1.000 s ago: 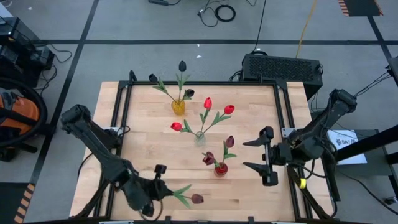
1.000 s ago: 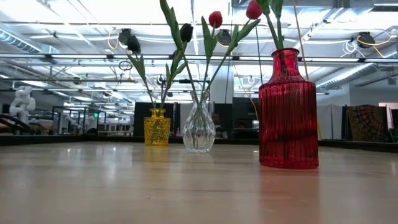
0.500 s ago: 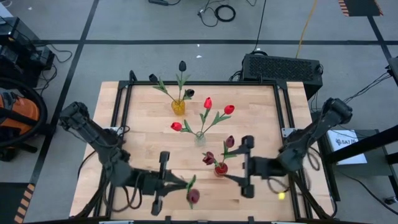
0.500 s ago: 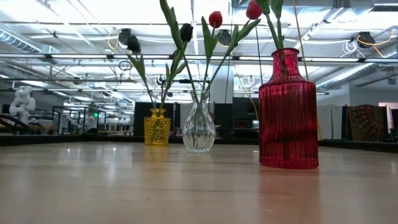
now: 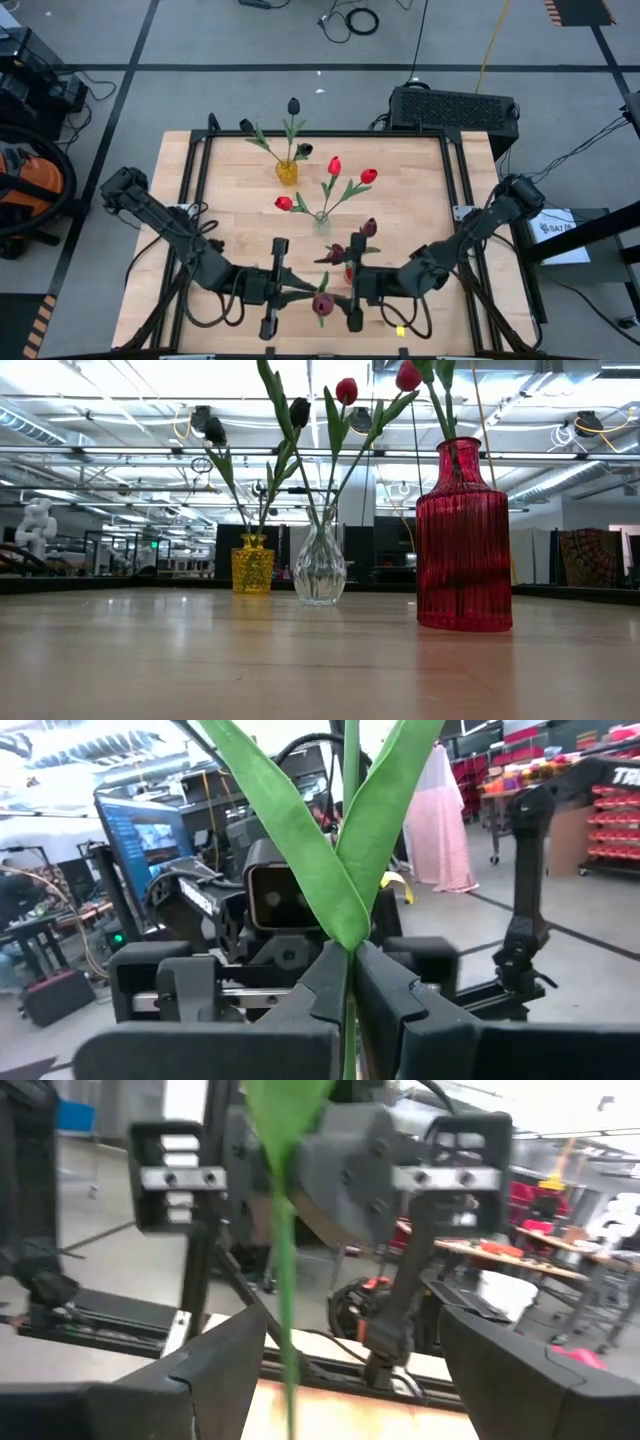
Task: Sort flowers into vase by color
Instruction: Put the dark red tulip into the red vase
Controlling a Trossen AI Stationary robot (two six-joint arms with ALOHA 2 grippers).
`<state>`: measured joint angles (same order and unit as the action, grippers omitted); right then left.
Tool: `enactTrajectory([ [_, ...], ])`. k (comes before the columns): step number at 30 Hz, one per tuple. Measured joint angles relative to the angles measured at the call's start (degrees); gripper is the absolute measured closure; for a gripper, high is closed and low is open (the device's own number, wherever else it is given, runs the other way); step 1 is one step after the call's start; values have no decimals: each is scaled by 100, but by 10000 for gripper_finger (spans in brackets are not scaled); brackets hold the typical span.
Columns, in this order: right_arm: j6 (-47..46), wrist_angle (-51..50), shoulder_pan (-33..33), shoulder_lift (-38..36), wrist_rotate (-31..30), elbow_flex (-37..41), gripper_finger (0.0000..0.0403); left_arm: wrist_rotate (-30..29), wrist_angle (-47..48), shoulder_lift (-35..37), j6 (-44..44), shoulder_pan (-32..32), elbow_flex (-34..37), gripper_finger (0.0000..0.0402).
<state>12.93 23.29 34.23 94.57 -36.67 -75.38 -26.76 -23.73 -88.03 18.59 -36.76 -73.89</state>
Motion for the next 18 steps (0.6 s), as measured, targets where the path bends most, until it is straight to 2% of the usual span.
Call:
enactTrajectory([
  [4, -66, 127, -80, 28, 254, -11, 124, -2, -31, -72, -10, 100, 0, 385],
  [8, -46, 125, -83, 28, 253, -11, 161, -2, 10, -92, -22, 151, 0, 385],
  [11, -33, 149, -47, 28, 250, -11, 211, -4, 25, -92, -15, 149, 0, 384],
  [18, 38, 133, 54, -3, 252, -11, 357, -14, 110, -92, 145, 149, 0, 384],
])
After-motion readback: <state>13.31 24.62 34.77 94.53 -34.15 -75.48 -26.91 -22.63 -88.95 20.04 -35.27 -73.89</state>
